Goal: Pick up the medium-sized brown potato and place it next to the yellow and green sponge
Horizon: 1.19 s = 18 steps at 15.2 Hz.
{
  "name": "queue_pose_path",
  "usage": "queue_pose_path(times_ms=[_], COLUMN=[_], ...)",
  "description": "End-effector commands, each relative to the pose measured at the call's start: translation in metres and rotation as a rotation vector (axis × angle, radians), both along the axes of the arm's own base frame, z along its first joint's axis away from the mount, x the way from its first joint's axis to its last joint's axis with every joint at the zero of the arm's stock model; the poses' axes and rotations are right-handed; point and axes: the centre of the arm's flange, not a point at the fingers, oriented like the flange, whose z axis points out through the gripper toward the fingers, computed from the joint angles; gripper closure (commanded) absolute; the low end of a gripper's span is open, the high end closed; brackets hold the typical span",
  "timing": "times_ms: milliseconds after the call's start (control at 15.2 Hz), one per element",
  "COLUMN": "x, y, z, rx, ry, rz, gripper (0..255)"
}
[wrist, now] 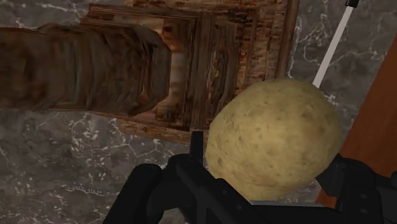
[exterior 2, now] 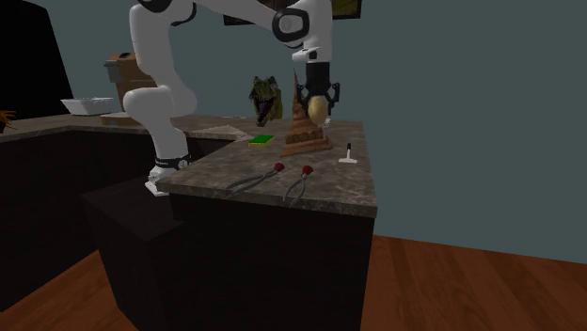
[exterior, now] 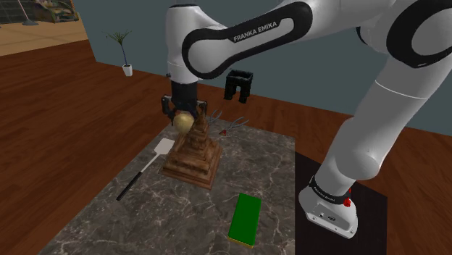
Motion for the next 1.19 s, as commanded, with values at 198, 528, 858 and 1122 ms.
queue_pose_path(times_ms=[198, 528, 858, 1122], x=[-0.051, -0.098, -0.145, -0.183], y=[0.047, 0.094, 0.14, 0.177], z=[-0.003, -0.003, -0.003, -0.003], rx=[-0.003, -0.003, -0.003, -0.003], ry=[0.01, 0.01, 0.01, 0.01], rz=[0.003, 0.003, 0.003, 0.003], gripper=[255, 255, 255, 255])
